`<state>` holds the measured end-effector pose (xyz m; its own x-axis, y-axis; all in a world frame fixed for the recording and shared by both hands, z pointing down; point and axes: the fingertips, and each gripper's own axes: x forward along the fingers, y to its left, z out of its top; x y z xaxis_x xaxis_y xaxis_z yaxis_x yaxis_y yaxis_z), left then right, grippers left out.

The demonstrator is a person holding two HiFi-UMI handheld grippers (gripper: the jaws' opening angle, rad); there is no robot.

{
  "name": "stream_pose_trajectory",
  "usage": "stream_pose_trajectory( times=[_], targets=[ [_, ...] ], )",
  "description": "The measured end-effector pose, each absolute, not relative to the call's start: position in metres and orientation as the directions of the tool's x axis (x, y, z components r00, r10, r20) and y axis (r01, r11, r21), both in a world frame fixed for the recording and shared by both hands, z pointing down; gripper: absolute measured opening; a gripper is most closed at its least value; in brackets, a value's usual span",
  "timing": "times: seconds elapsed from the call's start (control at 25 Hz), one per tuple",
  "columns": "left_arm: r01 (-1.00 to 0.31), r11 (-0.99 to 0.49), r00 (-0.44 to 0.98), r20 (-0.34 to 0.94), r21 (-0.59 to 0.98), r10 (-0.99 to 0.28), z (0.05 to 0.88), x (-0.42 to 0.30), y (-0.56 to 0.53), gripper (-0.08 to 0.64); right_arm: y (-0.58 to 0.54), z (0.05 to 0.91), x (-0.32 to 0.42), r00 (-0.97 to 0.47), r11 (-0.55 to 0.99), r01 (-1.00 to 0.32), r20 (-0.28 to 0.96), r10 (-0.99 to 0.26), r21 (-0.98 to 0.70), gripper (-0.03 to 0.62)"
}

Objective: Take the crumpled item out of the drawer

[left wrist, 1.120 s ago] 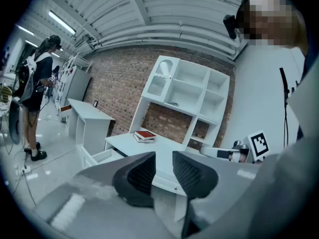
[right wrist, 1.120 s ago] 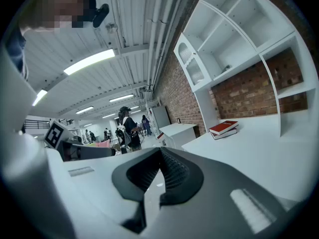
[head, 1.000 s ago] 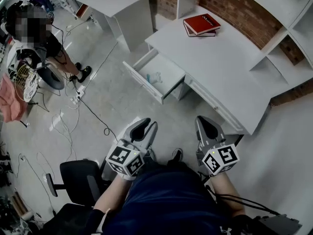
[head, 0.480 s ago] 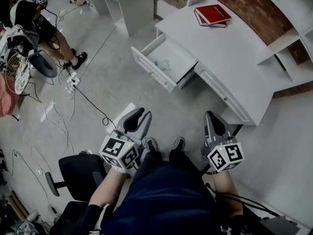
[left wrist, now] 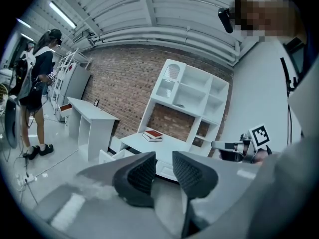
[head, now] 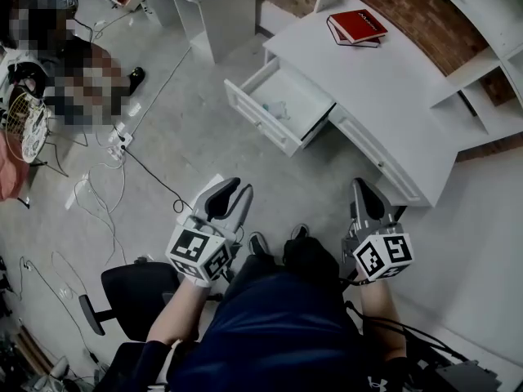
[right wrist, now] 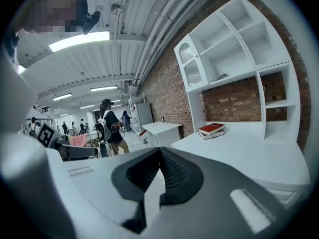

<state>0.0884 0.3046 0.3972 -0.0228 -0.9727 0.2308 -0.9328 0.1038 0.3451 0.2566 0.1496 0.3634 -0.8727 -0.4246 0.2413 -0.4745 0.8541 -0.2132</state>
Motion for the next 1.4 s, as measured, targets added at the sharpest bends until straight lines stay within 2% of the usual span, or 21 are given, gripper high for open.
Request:
stream_pose_trajectory(
  times=[0.28, 0.76, 1.12, 1.4],
  targets=[
    [-0.932, 0.181, -0.095, 0.272, 0.313, -0.958, 0.408, 0.042, 0.291, 0.115, 0.122, 0.382, 0.231, -0.88, 0.855, -0.457, 0.265, -0.395, -0.244, 0.003],
    [-0.958, 0.231, -0.156, 0.367, 0.17, -0.917, 0.406, -0.028, 0.217, 0.115, 0.046, 0.404, 0.126, -0.938, 0.888, -0.317, 0.246, -0.243, -0.331, 0.003],
    [-0.952, 0.249, -0.156, 0.417, 0.177, -0.895, 0.409, -0.05, 0.17, 0.115, 0.001, 0.416, 0.092, -0.949, 0.881, -0.278, 0.252, -0.19, -0.384, 0.003],
    [-0.961, 0.206, -0.104, 0.447, 0.185, -0.888, 0.419, -0.071, 0.137, 0.115, -0.02, 0.424, 0.08, -0.94, 0.859, -0.309, 0.27, -0.211, -0.407, 0.003]
  ],
)
